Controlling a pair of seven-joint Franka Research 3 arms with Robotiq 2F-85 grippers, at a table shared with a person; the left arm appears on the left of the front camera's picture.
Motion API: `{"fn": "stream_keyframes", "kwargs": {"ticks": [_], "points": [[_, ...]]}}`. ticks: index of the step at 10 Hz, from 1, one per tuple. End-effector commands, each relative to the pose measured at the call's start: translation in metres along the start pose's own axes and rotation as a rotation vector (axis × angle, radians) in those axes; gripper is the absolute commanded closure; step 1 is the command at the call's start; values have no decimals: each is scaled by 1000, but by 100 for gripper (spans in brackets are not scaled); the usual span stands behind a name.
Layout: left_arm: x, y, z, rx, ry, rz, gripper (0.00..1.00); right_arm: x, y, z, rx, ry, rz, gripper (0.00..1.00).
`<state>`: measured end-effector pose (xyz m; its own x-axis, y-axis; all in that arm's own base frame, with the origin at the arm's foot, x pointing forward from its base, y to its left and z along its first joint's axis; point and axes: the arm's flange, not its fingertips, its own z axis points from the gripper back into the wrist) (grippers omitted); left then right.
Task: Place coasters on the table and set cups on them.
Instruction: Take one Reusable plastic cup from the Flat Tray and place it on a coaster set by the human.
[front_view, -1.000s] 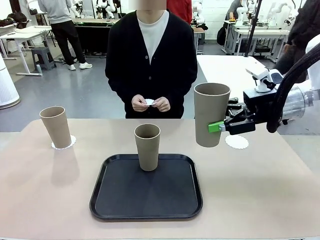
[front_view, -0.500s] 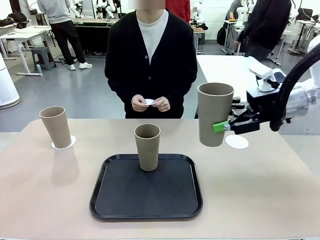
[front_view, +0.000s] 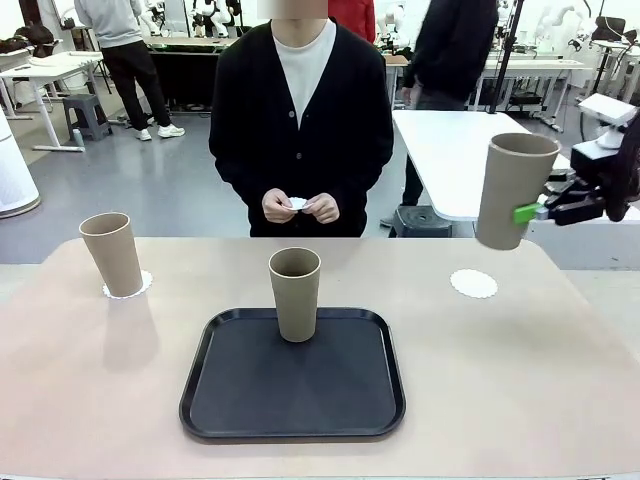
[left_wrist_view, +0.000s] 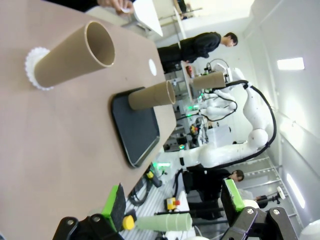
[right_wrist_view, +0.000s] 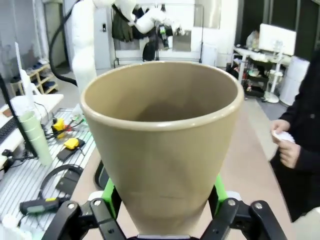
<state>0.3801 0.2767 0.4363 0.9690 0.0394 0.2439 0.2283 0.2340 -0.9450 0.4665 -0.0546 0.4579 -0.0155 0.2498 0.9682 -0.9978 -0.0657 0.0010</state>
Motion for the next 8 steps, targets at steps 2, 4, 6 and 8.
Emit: {"fn": "stream_keyframes", "kwargs": {"ticks": [2, 4, 6, 8], "points": [[0, -3, 1, -7, -3, 3, 0, -4, -38, 42, -174, -58, -76, 18], [0, -3, 1, -7, -3, 3, 0, -12, -47, 59, -260, -68, -105, 18], [0, -3, 1, -7, -3, 3, 0, -11, -44, 57, -300, -41, -114, 18], [0, -3, 1, -7, -3, 3, 0, -18, -45, 66, -251, -52, -91, 18]]}}
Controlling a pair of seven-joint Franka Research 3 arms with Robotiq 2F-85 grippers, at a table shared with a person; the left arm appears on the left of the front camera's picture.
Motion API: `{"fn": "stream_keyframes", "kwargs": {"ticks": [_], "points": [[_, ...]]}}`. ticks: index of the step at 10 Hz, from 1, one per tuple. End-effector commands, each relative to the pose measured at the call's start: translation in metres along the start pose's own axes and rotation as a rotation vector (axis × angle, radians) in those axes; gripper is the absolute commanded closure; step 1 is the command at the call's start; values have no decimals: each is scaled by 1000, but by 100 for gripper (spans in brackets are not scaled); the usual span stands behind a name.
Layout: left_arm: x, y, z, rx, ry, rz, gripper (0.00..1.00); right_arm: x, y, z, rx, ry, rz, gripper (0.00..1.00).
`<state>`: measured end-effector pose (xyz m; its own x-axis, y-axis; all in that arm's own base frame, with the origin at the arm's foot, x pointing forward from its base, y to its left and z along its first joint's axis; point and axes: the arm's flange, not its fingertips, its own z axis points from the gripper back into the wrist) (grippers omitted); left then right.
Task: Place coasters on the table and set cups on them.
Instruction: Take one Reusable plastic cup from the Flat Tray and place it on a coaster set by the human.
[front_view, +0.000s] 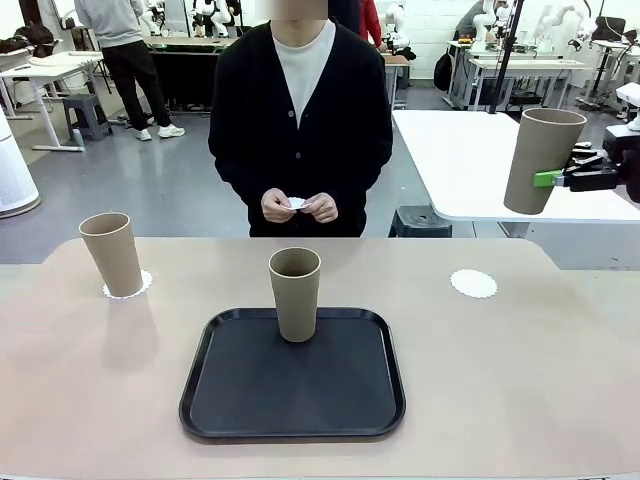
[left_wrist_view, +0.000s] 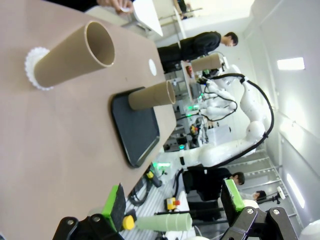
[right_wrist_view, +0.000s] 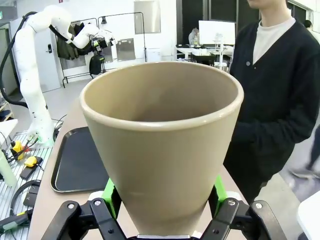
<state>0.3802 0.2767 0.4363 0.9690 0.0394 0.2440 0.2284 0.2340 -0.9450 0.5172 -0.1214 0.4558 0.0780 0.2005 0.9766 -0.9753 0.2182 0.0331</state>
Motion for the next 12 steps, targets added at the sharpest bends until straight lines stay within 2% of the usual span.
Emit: {"fn": "stream_keyframes", "kwargs": {"ticks": [1, 4, 5, 7, 12], "points": [[0, -3, 1, -6, -3, 3, 0, 1, 2, -1, 20, -8, 5, 18], [0, -3, 1, -6, -3, 3, 0, 0, 1, -1, 7, -4, 0, 18], [0, -3, 1, -6, -3, 3, 0, -10, -18, -4, 75, -4, 7, 18], [0, -3, 1, -6, -3, 3, 0, -29, -49, -21, 116, -3, 18, 18], [0, -3, 1, -6, -3, 3, 0, -86, -80, -55, 177, 77, 37, 18]]}}
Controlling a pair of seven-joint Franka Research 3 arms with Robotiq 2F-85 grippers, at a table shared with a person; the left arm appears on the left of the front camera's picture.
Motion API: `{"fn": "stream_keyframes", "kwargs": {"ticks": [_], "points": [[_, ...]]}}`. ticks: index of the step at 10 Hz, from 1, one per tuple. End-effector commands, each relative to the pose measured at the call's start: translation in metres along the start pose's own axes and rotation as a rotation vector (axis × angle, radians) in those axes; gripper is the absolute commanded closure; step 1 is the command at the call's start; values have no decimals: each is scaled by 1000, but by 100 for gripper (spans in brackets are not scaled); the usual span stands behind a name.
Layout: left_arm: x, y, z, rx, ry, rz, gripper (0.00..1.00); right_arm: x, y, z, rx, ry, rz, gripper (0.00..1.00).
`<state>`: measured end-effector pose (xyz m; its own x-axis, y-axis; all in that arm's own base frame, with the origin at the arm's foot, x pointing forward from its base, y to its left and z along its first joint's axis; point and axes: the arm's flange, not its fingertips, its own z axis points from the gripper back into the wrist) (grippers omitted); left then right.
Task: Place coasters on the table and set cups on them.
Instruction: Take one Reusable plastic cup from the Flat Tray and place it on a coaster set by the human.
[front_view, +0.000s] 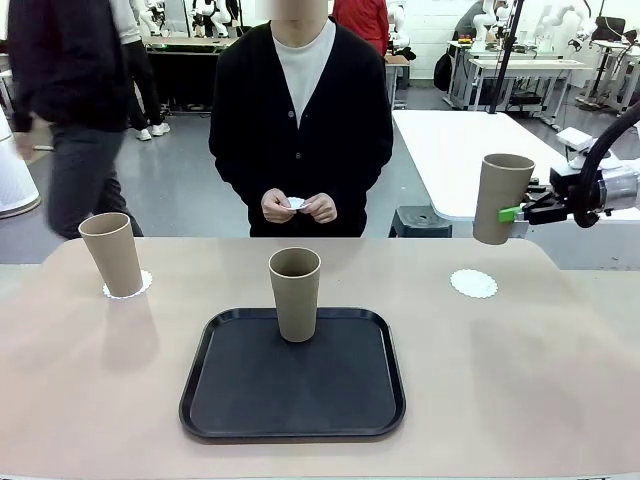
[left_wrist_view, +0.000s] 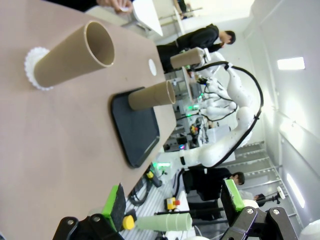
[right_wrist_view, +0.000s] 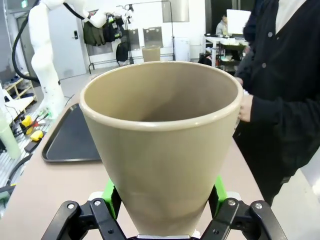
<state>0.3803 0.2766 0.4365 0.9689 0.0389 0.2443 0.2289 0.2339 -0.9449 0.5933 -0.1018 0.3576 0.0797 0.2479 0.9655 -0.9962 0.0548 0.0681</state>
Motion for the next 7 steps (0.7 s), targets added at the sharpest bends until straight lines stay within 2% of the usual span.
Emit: {"fn": "stream_keyframes", "kwargs": {"ticks": [1, 5, 7], "points": [[0, -3, 1, -6, -3, 3, 0, -9, -10, 0, 19, 31, 32, 18], [0, -3, 1, -6, -3, 3, 0, -36, -11, -6, 73, 14, -8, 18], [0, -3, 1, -6, -3, 3, 0, -38, -5, -8, 44, 21, -19, 18]]}}
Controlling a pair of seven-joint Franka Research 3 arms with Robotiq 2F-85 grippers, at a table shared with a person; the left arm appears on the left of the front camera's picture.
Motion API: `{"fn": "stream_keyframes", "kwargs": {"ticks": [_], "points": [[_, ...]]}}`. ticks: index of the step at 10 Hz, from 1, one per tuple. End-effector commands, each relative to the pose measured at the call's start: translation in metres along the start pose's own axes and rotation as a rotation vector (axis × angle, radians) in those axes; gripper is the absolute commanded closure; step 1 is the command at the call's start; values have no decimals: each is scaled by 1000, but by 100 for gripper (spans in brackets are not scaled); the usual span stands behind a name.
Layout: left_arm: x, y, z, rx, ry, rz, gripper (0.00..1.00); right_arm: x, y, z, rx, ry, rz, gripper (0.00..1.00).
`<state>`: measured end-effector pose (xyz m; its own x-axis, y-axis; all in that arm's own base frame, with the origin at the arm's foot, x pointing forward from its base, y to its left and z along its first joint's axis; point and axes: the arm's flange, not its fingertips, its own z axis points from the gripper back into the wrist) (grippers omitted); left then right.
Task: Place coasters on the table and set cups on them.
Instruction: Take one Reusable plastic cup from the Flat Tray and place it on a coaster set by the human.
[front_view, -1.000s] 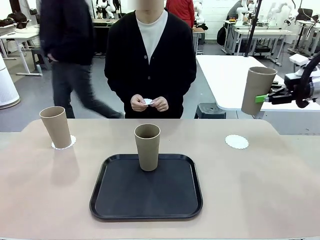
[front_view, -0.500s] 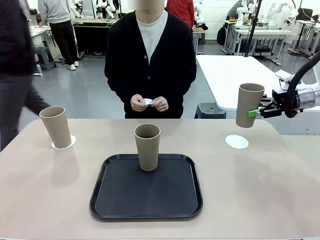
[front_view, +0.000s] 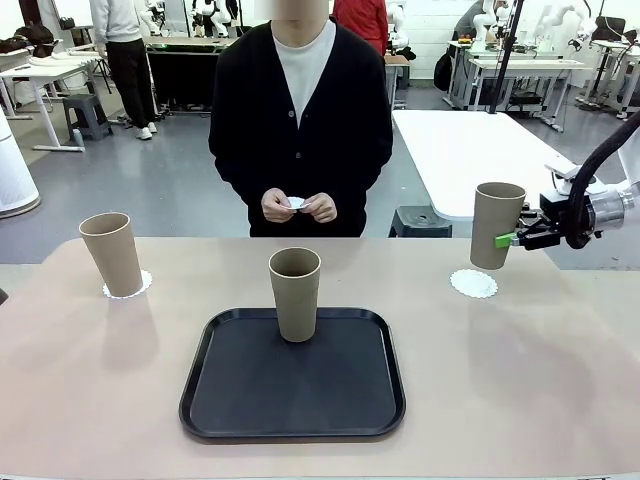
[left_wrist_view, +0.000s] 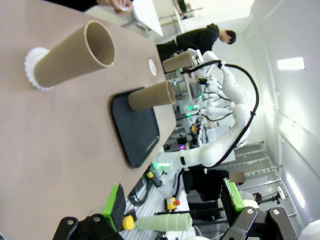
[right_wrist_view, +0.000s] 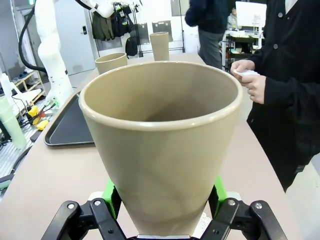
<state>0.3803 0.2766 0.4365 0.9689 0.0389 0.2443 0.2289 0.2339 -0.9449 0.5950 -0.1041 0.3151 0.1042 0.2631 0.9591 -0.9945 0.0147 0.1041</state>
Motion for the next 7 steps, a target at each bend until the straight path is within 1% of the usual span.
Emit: {"fn": "stream_keyframes", "kwargs": {"ticks": [1, 4, 5, 7], "points": [[0, -3, 1, -6, -3, 3, 0, 3, 0, 0, -4, 4, 6, 18], [0, -3, 1, -6, -3, 3, 0, 0, 0, 1, -1, 0, 0, 18], [0, -3, 1, -6, -3, 3, 0, -6, -3, -2, 62, -31, 50, 18], [0, -3, 1, -6, -3, 3, 0, -17, -9, -9, 86, -79, 67, 18]]}}
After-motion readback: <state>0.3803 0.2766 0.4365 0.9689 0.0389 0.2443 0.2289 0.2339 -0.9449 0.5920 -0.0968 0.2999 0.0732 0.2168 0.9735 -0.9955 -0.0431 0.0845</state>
